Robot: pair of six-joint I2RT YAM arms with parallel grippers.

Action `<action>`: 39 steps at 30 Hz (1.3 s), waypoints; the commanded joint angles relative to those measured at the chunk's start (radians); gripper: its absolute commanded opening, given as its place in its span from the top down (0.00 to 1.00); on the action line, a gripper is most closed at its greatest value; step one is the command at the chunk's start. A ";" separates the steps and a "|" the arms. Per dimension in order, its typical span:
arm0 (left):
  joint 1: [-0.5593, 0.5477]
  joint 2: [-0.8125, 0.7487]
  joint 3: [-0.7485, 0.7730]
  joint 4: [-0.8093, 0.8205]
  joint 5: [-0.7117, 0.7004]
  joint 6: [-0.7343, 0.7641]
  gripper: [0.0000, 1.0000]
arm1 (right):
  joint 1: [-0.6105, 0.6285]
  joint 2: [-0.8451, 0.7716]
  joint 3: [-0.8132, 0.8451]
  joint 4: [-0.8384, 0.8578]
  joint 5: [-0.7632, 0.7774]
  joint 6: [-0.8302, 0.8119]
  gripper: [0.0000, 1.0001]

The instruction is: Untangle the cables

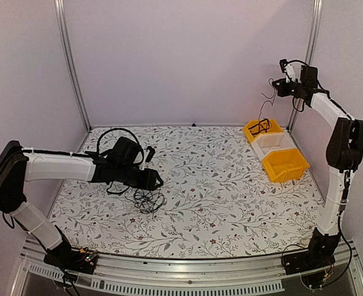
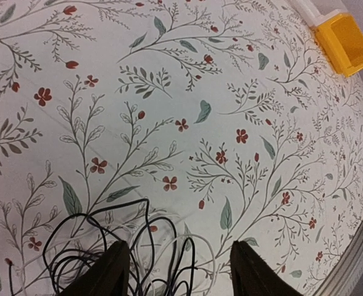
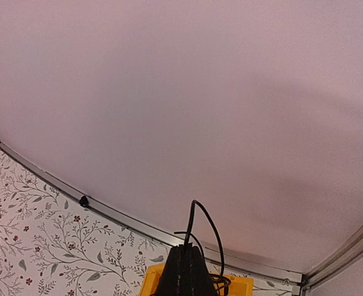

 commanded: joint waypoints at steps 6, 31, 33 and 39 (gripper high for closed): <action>-0.020 -0.051 -0.036 -0.015 -0.027 -0.018 0.41 | 0.002 -0.024 -0.228 -0.036 0.172 0.072 1.00; -0.076 -0.116 -0.066 -0.091 -0.085 -0.114 0.42 | 0.030 0.201 -0.104 -0.013 0.175 0.218 1.00; -0.084 -0.119 -0.065 -0.101 -0.092 -0.123 0.41 | 0.036 0.220 -0.095 -0.011 0.168 0.228 1.00; -0.107 -0.136 -0.068 -0.125 -0.118 -0.155 0.41 | 0.053 0.261 -0.077 -0.008 0.185 0.242 1.00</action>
